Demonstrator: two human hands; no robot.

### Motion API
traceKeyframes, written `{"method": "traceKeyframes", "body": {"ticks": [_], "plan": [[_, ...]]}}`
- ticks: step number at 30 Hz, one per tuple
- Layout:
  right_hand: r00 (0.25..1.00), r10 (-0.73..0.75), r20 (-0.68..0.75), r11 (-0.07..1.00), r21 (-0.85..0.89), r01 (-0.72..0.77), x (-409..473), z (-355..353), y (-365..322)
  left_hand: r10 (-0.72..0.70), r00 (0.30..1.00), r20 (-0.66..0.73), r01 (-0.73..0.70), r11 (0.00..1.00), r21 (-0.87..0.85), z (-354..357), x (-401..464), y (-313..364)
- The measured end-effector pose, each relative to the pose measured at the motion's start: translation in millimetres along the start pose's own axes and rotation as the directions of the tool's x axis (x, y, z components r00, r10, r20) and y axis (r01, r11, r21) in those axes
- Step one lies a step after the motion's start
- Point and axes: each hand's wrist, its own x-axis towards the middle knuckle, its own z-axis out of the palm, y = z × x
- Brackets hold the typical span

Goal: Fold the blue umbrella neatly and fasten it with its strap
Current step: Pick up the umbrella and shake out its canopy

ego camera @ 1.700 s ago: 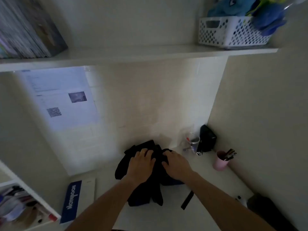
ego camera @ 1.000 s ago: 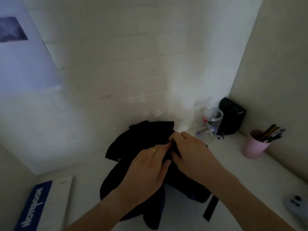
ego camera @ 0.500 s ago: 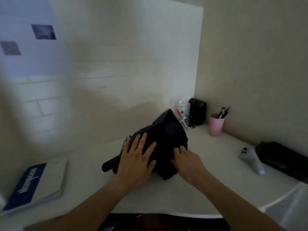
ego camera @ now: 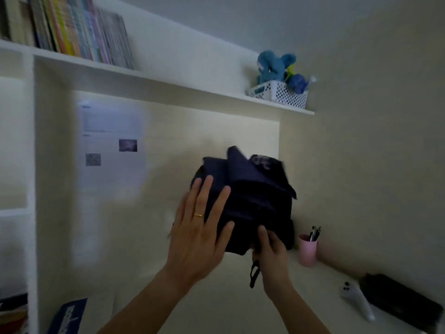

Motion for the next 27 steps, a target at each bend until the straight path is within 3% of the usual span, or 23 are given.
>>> {"method": "traceKeyframes", "body": {"ticks": [1, 2, 4, 7, 9, 11, 14, 17, 21, 24, 26, 27], "plan": [[0.993, 0.103, 0.053, 0.977, 0.184, -0.111, 3.1, 2.6, -5.8, -0.024, 1.000, 0.002, 0.024, 0.998, 0.052, -4.0, 6.1, -4.8], [0.988, 0.144, 0.058, 0.956, 0.248, -0.154, 6.0, 5.7, -10.6, -0.041, 0.999, 0.012, 0.039, 0.995, 0.095, -6.4, 11.0, -10.0], [0.997, 0.071, -0.023, 0.991, 0.116, -0.068, 12.0, 4.7, -16.7, -0.057, 0.998, 0.034, 0.052, 0.990, 0.129, -6.1, 18.6, -18.6], [0.995, 0.099, -0.008, 0.933, 0.349, -0.090, 20.9, 1.8, -25.7, -0.086, 0.995, 0.045, 0.079, 0.988, 0.133, -2.7, 24.5, -23.4], [0.983, 0.133, 0.123, 0.844, 0.507, -0.178, 25.3, -0.8, -30.2, -0.097, 0.995, 0.034, 0.091, 0.987, 0.131, -2.2, 28.4, -25.1], [0.991, 0.085, 0.108, 0.869, 0.478, -0.126, 28.4, -2.7, -33.9, -0.092, 0.996, 0.020, 0.089, 0.990, 0.114, -4.5, 31.0, -25.4], [0.981, 0.101, 0.165, 0.803, 0.569, -0.179, 30.4, -3.6, -33.3, -0.094, 0.995, -0.029, 0.096, 0.994, 0.056, -9.0, 32.1, -26.5], [0.987, 0.060, 0.148, 0.849, 0.513, -0.128, 29.9, -8.6, -37.1, -0.084, 0.995, -0.051, 0.081, 0.994, -0.069, -14.0, 29.2, -29.7], [0.970, 0.035, 0.239, 0.761, 0.623, -0.181, 27.8, -14.7, -45.0, -0.151, 0.986, -0.070, 0.140, 0.980, -0.142, -23.0, 27.0, -30.0], [0.965, 0.028, 0.262, 0.758, 0.623, -0.191, 23.3, -20.2, -50.9, -0.235, 0.966, -0.111, 0.175, 0.903, -0.393, -37.1, 30.2, -22.3], [0.959, 0.055, 0.278, 0.747, 0.626, -0.224, 21.1, -23.2, -51.9, -0.358, 0.928, -0.102, 0.221, 0.750, -0.623, -48.4, 36.5, -15.9], [0.953, 0.072, 0.294, 0.735, 0.631, -0.250, 18.9, -24.4, -52.9, -0.461, 0.887, -0.036, 0.296, 0.626, -0.721, -54.2, 43.4, -12.5]]}}
